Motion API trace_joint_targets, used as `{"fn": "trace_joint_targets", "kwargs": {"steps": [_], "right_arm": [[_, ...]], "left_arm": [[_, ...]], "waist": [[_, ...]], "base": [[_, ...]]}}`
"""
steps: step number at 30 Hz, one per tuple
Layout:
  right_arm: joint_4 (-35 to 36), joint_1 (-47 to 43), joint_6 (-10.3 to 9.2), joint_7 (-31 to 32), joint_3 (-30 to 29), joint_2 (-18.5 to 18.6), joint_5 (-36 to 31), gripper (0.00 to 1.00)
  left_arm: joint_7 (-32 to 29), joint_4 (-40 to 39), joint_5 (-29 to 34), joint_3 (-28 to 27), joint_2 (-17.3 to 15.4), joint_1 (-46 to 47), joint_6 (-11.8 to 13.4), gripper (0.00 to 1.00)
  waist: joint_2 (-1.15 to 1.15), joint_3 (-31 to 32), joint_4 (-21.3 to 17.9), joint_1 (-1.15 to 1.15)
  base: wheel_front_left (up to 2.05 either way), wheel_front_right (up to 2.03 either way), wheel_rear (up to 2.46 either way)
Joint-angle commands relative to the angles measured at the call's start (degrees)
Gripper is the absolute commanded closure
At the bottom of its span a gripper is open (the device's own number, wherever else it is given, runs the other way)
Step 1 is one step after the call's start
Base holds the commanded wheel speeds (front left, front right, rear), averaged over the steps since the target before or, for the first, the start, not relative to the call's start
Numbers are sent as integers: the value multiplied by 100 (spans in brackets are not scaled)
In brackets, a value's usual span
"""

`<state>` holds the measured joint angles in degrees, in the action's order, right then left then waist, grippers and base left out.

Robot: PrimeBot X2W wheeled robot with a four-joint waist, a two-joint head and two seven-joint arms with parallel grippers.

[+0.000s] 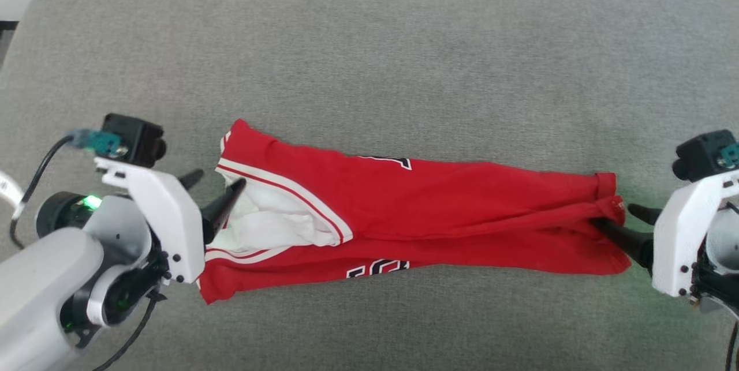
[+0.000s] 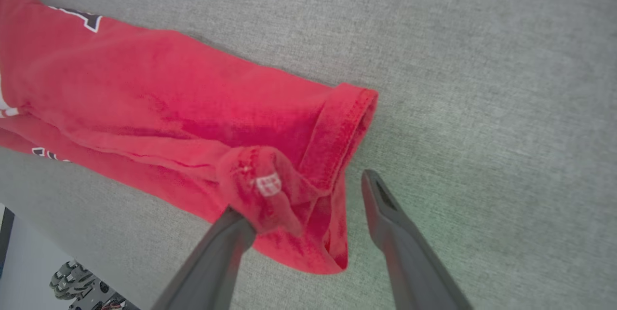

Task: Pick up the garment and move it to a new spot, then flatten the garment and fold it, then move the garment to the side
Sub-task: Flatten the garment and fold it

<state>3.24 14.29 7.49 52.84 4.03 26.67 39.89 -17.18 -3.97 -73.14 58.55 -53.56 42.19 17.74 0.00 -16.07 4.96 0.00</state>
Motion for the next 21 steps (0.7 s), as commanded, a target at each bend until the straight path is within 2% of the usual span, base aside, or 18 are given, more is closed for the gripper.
{"fn": "trace_joint_targets", "kwargs": {"steps": [1,7,14,17,18,19,20,21], "right_arm": [[-73,-92,0,77,-70,-48,11,0],[-518,46,0,281,-127,-132,151,0],[-1353,335,1,238,365,-230,374,0],[-1734,438,2,376,699,-261,465,0],[-1831,454,2,418,775,-280,518,31],[-1907,490,3,459,869,-290,570,75],[-1932,528,9,484,939,-271,625,100],[-1921,566,15,444,970,-246,678,100]], "left_arm": [[305,-14,173,-52,-11,-150,-63,0],[1427,12,353,-233,39,-587,-121,0],[2707,228,553,-479,170,-1038,-40,0],[3055,347,574,-622,279,-1261,-33,0],[3116,401,622,-670,294,-1345,-47,0],[3170,452,655,-745,337,-1439,-64,0],[3203,496,672,-830,407,-1532,-78,0],[3218,533,693,-925,471,-1636,-113,0]], "waist": [[0,1,55,0],[0,-28,268,0],[0,-75,514,0],[0,-73,600,0],[0,-66,627,0],[0,-59,650,0],[0,-57,678,0],[0,-47,702,0]], "base": [[0,0,0],[0,0,0],[0,0,0],[0,0,0],[0,0,0],[0,0,0],[0,0,0],[0,0,0]]}}
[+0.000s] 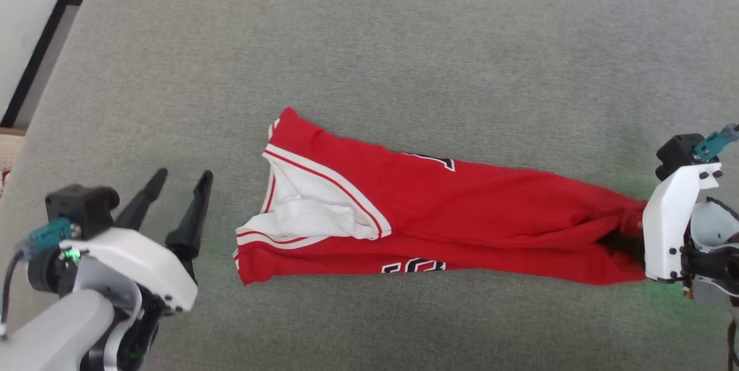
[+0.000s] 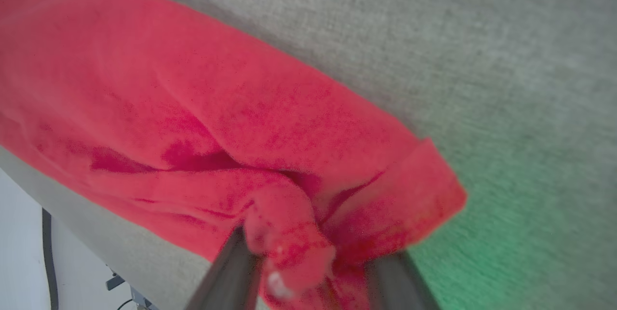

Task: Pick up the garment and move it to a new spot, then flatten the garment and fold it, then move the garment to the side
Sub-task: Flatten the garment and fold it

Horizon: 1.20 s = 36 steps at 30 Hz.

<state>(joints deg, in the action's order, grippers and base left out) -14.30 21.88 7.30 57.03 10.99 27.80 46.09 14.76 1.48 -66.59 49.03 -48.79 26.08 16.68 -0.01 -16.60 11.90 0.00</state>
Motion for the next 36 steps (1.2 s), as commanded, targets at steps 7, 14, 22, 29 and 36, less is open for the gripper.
{"fn": "trace_joint_targets", "kwargs": {"steps": [7,14,22,29,36], "right_arm": [[-156,21,31,-168,-187,-71,474,100],[-210,-15,18,-313,-752,338,603,100],[-573,45,18,-518,-1316,824,444,100],[-1081,133,18,-748,-1705,1080,290,100],[-901,146,18,-652,-1627,981,485,100]], "left_arm": [[47,57,788,-1400,672,-965,-206,0],[47,208,1656,-2522,1369,-1823,-692,0],[47,417,2332,-3406,2131,-2311,-1296,0],[48,596,2783,-3911,2671,-2478,-1700,0],[48,761,3054,-4149,2903,-2540,-1952,0]], "waist": [[1,104,49,0],[1,201,-76,0],[1,279,-242,0],[1,347,-324,0],[1,422,-399,0]], "base": [[0,0,0],[0,0,0],[0,0,0],[0,0,0],[0,0,0]]}}
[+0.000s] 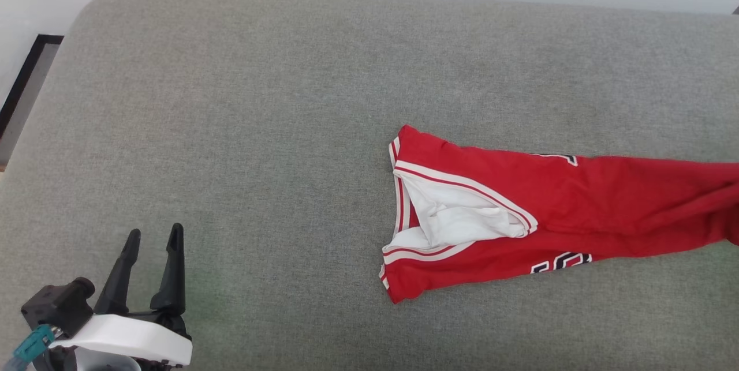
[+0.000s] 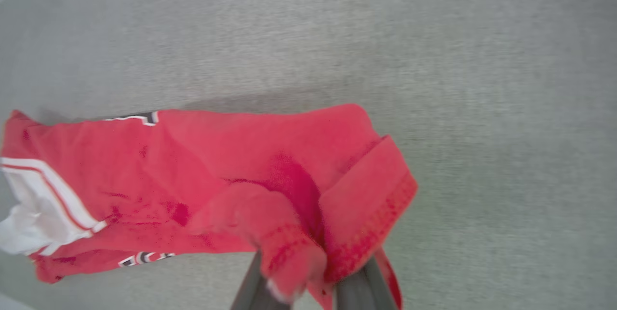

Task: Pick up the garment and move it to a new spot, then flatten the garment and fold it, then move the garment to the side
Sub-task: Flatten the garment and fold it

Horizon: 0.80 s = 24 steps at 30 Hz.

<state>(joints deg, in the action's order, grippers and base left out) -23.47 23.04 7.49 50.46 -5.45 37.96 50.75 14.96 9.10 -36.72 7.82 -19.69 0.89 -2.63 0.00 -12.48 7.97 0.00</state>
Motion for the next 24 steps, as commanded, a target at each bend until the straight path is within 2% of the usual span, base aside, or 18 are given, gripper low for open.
{"fn": "trace_joint_targets", "kwargs": {"steps": [1,8,14,18,24], "right_arm": [[151,-5,0,45,30,-96,127,100],[1494,-382,0,307,371,-474,562,100],[2282,-413,1,374,1014,-905,411,100],[2322,-181,1,303,1540,-1209,316,100],[1886,198,0,7,2237,-1552,148,100]], "left_arm": [[28,6,68,-80,33,-35,-47,0],[28,57,206,-197,149,-125,-161,0],[28,57,272,-144,238,-67,-224,0],[27,109,309,-32,272,38,-258,0],[22,261,337,136,350,192,-309,0]], "waist": [[0,27,-11,0],[0,126,9,0],[0,156,181,0],[0,138,353,0],[0,133,641,0]], "base": [[0,0,0],[0,0,0],[0,0,0],[0,0,0],[0,0,0]]}}
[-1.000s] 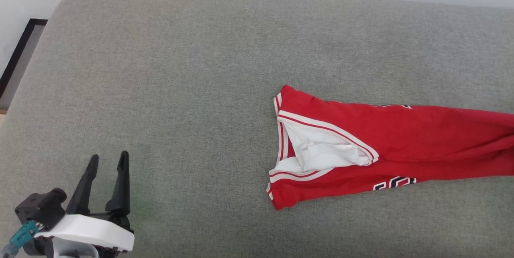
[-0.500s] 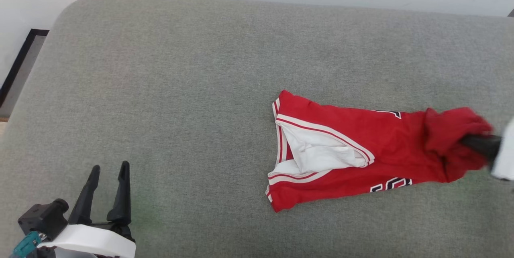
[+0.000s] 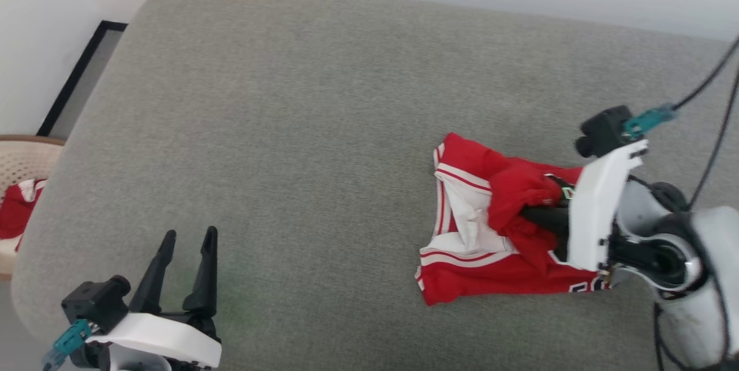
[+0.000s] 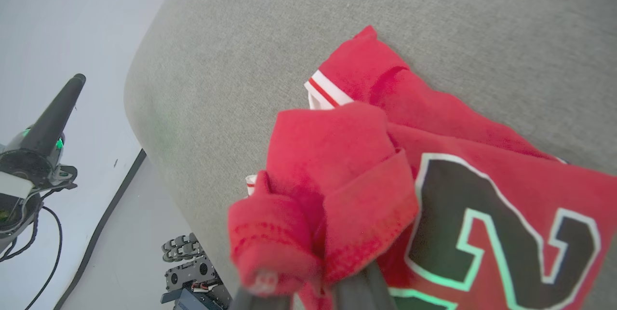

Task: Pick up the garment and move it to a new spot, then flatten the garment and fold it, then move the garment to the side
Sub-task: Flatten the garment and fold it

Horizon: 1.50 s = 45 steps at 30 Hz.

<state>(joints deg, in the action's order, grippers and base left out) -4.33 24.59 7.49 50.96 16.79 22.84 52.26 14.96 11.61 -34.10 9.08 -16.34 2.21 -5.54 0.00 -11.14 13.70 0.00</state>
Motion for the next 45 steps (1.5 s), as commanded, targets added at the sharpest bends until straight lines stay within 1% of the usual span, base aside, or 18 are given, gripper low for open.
{"fn": "trace_joint_targets", "kwargs": {"steps": [1,5,6,7,8,12,18,19,20,21,25,29,32,37,42,45], "right_arm": [[-116,94,1,-102,109,-77,-23,100],[-465,329,1,-288,466,-173,-53,100],[-530,376,1,-333,551,-162,-106,87],[-604,417,1,-401,632,-144,-123,62],[-662,445,1,-458,676,-149,-114,0],[-754,585,0,-606,827,-96,-15,0],[-557,688,1,-737,842,83,99,0],[-433,692,0,-812,797,159,172,0],[-433,692,0,-812,797,159,172,0],[-322,666,0,-887,727,265,186,0],[-81,564,0,-1084,550,372,287,0],[96,499,1,-1404,393,495,191,0],[190,368,0,-1794,252,589,102,0],[290,129,0,-2742,124,804,-178,0],[164,-215,0,-3849,18,958,-517,0],[-30,-433,0,-4409,-43,1044,-718,0]], "left_arm": [[22,35,69,41,32,86,-33,0],[23,108,24,66,72,135,-55,0],[24,127,21,71,73,127,-62,0],[24,146,22,77,73,127,-67,0],[25,155,18,80,74,128,-77,0],[26,164,5,6,78,112,-96,0],[27,106,29,-127,62,49,-92,0],[27,65,38,-174,54,44,-101,0],[27,65,38,-174,54,44,-101,0],[27,25,53,-226,44,28,-100,0],[27,-30,88,-298,8,25,-109,0],[27,-61,147,-368,-40,20,-96,0],[27,-80,159,-425,-59,-5,-76,0],[28,-123,165,-545,-110,-61,-65,0],[28,-176,189,-689,-129,-153,-54,0],[28,-216,226,-783,-144,-221,-47,0]], "waist": [[0,2,111,0],[0,16,217,0],[0,18,229,0],[0,21,238,0],[0,26,242,0],[0,54,180,0],[0,82,-34,0],[0,88,-131,0],[0,88,-131,0],[0,96,-232,0],[0,96,-437,0],[0,109,-638,0],[0,121,-788,0],[0,167,-1013,0],[0,252,-1212,0],[0,325,-1319,0]], "base": [[0,0,0],[0,0,0],[0,0,0],[0,0,0],[0,0,0],[0,0,0],[0,0,0],[0,0,0],[0,0,0],[0,0,0],[0,0,0],[0,0,0],[0,0,0],[0,0,0],[0,0,0],[0,0,0]]}}
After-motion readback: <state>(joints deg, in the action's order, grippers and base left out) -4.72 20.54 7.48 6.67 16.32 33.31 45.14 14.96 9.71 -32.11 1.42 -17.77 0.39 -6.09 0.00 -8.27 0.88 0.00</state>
